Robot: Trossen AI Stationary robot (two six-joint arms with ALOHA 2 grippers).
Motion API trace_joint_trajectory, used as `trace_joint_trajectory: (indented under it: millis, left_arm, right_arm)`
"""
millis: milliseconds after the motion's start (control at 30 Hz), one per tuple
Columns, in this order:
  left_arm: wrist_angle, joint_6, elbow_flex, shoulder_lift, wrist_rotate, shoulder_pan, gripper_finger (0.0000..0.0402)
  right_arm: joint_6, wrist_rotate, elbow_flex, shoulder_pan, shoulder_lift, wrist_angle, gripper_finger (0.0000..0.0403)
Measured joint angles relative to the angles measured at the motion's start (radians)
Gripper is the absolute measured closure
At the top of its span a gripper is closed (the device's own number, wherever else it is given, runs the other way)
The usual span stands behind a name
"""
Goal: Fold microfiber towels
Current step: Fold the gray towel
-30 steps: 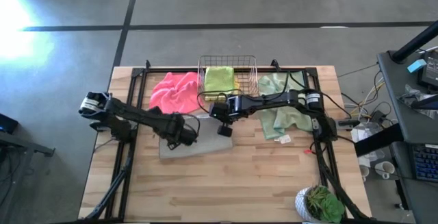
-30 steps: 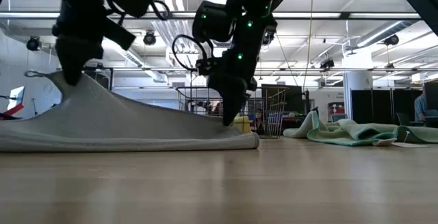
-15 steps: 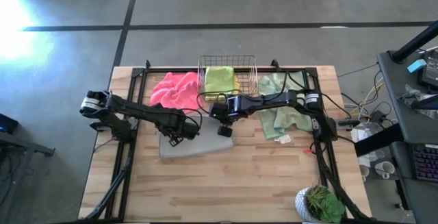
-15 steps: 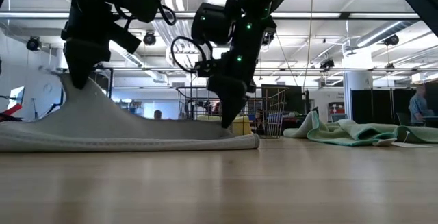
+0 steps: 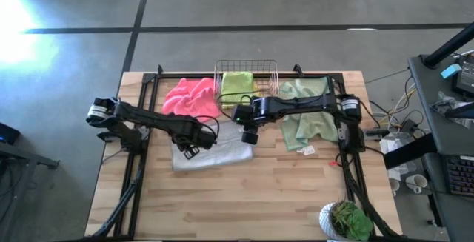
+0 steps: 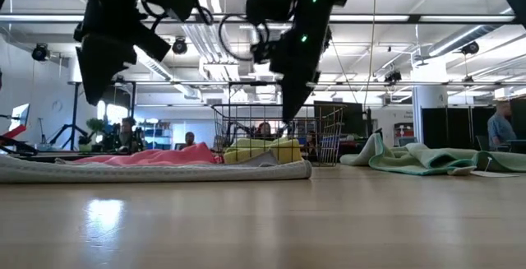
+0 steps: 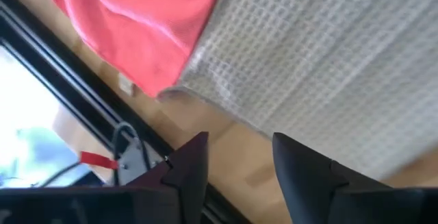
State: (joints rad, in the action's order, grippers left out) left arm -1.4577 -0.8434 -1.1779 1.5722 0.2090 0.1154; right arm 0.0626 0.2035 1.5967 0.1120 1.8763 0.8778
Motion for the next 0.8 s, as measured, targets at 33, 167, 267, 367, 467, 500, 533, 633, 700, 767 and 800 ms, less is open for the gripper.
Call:
trace_joint_trajectory:
  millis: [33,167,267,367,467,500,533,633,700,767,800]
  left_arm:
    - [0.001,-0.016,-0.010,-0.001,-0.002,0.009,0.0254]
    - [0.076,-0.096,-0.024,-0.008,0.003,0.067,0.0253]
    - [0.213,-0.120,-0.007,-0.009,0.018,0.118,0.0253]
    - [0.358,-0.122,0.024,-0.009,0.035,0.158,0.0253]
    - [0.476,-0.144,0.056,-0.008,0.058,0.177,0.0253]
    - [0.524,-0.161,0.067,-0.008,0.062,0.178,0.0253]
    - [0.577,-0.169,0.079,-0.008,0.062,0.180,0.0253]
    - [0.693,-0.164,0.102,-0.009,0.081,0.192,0.0253]
    - [0.707,-0.163,0.102,-0.012,0.118,0.208,0.0253]
    - [0.701,-0.163,0.103,-0.024,0.148,0.231,0.0253]
    - [0.699,-0.163,0.104,-0.037,0.154,0.243,0.0253]
  right_arm:
    - [0.006,-0.005,0.000,-0.002,-0.020,0.027,0.0264]
    - [0.037,-0.136,-0.042,-0.014,-0.097,0.085,0.0273]
    - [0.084,-0.263,-0.129,-0.034,-0.151,0.045,0.0281]
    - [0.140,-0.283,-0.238,-0.067,-0.203,-0.049,0.0288]
    - [0.207,-0.289,-0.334,-0.100,-0.242,-0.178,0.0294]
    - [0.241,-0.289,-0.361,-0.110,-0.250,-0.224,0.0295]
    - [0.282,-0.290,-0.383,-0.119,-0.254,-0.272,0.0296]
    - [0.394,-0.291,-0.432,-0.144,-0.254,-0.409,0.0300]
    - [0.458,-0.290,-0.452,-0.158,-0.243,-0.491,0.0303]
    - [0.517,-0.290,-0.463,-0.168,-0.224,-0.572,0.0307]
    - [0.539,-0.289,-0.467,-0.173,-0.213,-0.609,0.0310]
